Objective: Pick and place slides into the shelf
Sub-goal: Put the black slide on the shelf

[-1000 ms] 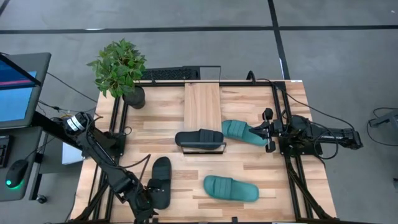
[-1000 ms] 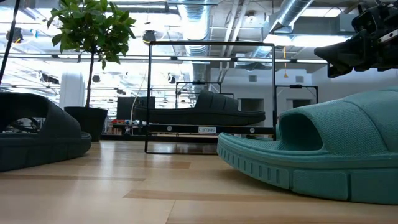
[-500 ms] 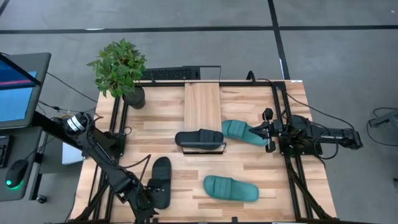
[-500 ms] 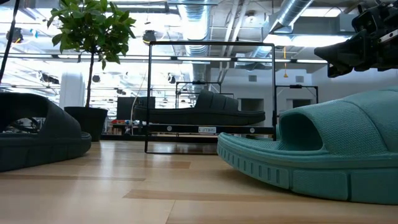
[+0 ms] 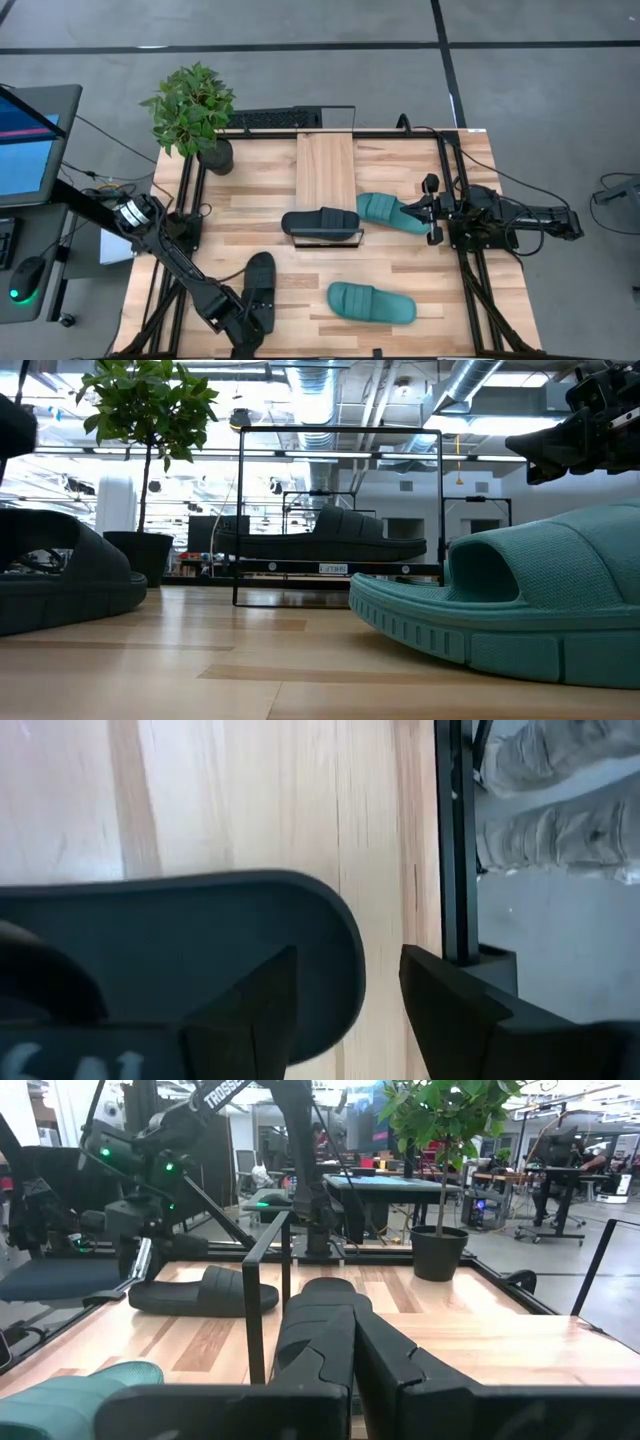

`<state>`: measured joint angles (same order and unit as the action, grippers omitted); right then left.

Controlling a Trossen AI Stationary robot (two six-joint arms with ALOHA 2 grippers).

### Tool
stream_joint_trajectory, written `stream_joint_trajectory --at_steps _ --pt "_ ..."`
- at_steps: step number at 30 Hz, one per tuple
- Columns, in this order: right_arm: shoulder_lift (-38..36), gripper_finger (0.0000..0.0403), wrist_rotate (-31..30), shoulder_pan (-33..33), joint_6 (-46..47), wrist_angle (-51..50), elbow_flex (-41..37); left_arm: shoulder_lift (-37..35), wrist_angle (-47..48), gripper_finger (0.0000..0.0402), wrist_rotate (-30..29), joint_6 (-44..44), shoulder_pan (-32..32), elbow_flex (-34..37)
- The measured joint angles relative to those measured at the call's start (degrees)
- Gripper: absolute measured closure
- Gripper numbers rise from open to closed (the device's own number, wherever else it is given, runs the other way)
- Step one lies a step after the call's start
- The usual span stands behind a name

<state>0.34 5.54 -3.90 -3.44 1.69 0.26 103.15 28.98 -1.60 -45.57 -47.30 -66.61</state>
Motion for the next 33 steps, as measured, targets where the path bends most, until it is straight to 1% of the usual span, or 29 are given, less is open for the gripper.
stream_joint_trajectory --at_steps 3,7,9,24,27,30,33 --pt "0.0 0.0403 0.0 0.0 0.0 0.0 0.0 0.1 0.0 0.0239 -0.1 1.3 0.1 0.0" --pt "0.0 0.0403 0.0 0.0 0.0 0.0 0.0 0.1 -0.4 0.0239 2.8 4.4 0.1 0.0" --pt "0.0 0.0403 0.0 0.0 0.0 0.0 0.0 0.1 -0.4 0.0239 3.2 4.8 0.1 0.0" --pt "0.0 0.0403 0.0 0.0 0.0 0.0 0.0 0.2 -0.3 0.0239 2.8 5.9 0.1 0.0" --pt "0.0 0.0403 0.0 0.0 0.0 0.0 0.0 1.4 -0.1 0.0239 2.9 5.6 0.3 0.0" --pt "0.0 0.0403 0.0 0.0 0.0 0.0 0.0 3.5 -1.3 0.0239 4.9 5.4 0.5 0.0" --pt "0.0 0.0403 0.0 0.0 0.0 0.0 0.0 4.6 -2.2 0.0239 5.2 3.4 0.5 -0.2"
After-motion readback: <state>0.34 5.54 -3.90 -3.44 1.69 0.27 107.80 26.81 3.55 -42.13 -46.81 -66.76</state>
